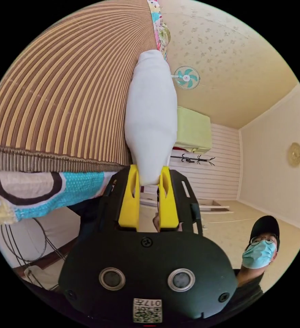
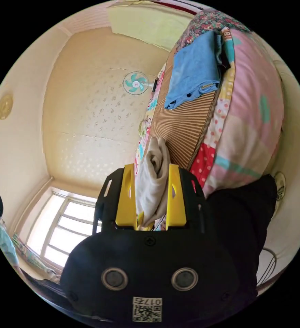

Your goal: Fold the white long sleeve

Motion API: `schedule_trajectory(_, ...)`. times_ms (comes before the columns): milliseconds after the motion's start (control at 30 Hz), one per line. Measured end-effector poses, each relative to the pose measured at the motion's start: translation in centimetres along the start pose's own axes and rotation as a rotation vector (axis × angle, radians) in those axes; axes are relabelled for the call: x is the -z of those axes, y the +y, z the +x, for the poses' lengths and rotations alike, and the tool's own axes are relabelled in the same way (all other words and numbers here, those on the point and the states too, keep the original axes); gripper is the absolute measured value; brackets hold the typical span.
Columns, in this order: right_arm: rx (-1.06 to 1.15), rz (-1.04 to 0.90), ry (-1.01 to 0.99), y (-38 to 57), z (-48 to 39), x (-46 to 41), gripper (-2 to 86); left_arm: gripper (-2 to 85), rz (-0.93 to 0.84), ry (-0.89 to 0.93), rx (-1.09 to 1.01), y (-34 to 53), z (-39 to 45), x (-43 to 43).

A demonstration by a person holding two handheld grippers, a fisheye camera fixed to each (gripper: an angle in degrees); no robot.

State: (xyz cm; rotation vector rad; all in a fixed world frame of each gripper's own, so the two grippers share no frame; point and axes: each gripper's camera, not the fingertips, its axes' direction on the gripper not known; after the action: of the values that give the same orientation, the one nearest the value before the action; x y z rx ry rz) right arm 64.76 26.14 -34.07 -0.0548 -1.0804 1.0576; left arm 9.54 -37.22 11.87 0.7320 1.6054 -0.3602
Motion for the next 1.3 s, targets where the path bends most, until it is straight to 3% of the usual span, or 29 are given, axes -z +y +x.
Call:
schedule_trajectory(167,-0.350,-0.264,-0.251,-0.5,6.4,4.8,23.8,7.6,-0.138,-0.063,-0.149,4.2,6.2,-1.1)
schedule_trajectory(333,-0.327,-0.444,-0.376,2.1,6.4,-0.8,24.6,7.5,-0.189,-0.149,-0.270,11.3,10.9,0.3)
schedule_trajectory(400,-0.306,-0.535,-0.443,2.7,5.4,-4.1,23.1,6.9,-0.133,-0.215,-0.375,14.0,13.4,3.0)
schedule_trajectory(600,-0.083,-0.738,-0.722,8.0,-8.5,-13.6,19.1,5.0,0.074,-0.289,-0.855,21.3,24.8,18.5)
schedule_trajectory(767,0.088,-0.911,-0.983,20.8,-28.1,-27.0,16.1,7.7,0.346,-0.544,-0.845,28.4,26.1,29.9)
schedule_trajectory(867,0.080,-0.957,-0.961,30.2,-35.9,-33.6,14.4,7.8,0.534,-0.612,-0.737,32.0,24.2,35.4)
schedule_trajectory(1000,0.100,-1.013,-0.801,42.5,-37.8,-41.9,12.1,8.3,0.737,-0.581,-0.529,35.1,20.6,40.9)
schedule_trajectory(1133,0.112,-1.119,-0.282,52.4,-26.3,-49.2,8.9,8.8,0.772,-0.514,-0.436,35.9,18.6,43.3)
schedule_trajectory(1233,0.119,-1.106,-0.473,53.3,-20.5,-46.8,8.9,8.8,0.799,-0.553,-0.432,36.8,18.7,43.7)
schedule_trajectory(1300,0.142,-1.155,-0.482,52.8,-19.3,-45.1,9.3,8.8,0.829,-0.656,-0.422,36.9,18.8,43.4)
